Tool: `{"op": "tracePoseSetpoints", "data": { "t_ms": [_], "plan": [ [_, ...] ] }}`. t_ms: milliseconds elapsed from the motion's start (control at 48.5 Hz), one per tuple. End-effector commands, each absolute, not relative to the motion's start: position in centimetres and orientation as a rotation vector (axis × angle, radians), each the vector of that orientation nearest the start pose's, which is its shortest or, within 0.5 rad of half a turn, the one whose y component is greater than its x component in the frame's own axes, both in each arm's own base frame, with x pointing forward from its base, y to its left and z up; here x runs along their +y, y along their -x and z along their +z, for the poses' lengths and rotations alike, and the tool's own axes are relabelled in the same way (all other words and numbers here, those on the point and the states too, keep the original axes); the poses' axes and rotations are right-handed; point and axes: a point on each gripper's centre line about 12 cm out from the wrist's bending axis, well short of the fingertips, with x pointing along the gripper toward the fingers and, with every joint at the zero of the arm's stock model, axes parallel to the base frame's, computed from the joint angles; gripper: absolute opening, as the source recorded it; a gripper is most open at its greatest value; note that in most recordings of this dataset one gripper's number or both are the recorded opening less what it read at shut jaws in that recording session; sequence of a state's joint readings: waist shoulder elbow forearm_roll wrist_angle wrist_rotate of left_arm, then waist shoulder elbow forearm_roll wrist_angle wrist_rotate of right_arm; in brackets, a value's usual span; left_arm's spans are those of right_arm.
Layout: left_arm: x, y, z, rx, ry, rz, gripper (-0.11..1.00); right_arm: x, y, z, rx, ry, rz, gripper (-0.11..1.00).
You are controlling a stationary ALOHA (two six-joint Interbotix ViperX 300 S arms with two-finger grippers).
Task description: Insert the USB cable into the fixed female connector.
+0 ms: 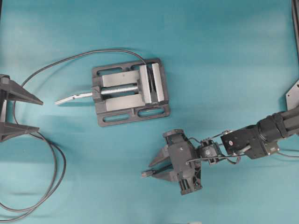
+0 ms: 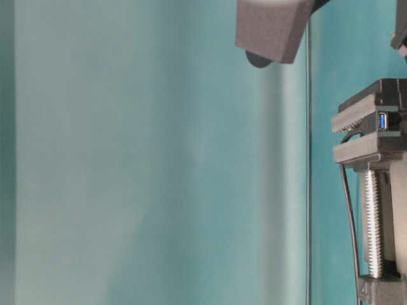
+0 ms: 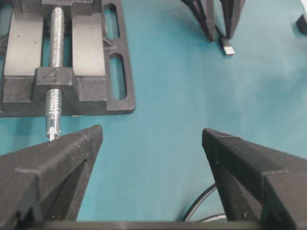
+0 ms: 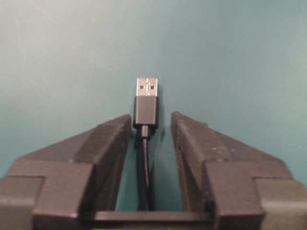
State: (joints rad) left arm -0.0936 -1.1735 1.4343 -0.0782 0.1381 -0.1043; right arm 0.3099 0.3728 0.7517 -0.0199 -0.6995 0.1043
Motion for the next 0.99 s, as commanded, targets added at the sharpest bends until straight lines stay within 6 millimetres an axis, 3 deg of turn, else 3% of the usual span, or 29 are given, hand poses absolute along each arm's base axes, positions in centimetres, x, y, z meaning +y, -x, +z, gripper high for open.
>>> {"op": "tracePoseSetpoints", "data": {
  "t_ms": [0, 640, 970],
  "plan": [
    [-1.5, -14.8, 18.0, 0.398, 0.179, -0.062, 1.0, 12.7, -38.4, 7.3, 0.412, -0.032, 0.304, 0.35],
    [-1.5, -14.6, 17.6, 0.411, 0.21, -0.055, 1.0, 13.5, -38.6, 6.5, 0.427, -0.029, 0.318, 0.32],
    [-1.5, -14.6, 17.6, 0.411, 0.211, -0.054, 1.0, 13.7, -38.4, 6.1, 0.452, 0.024, 0.347, 0.21]
  ]
}}
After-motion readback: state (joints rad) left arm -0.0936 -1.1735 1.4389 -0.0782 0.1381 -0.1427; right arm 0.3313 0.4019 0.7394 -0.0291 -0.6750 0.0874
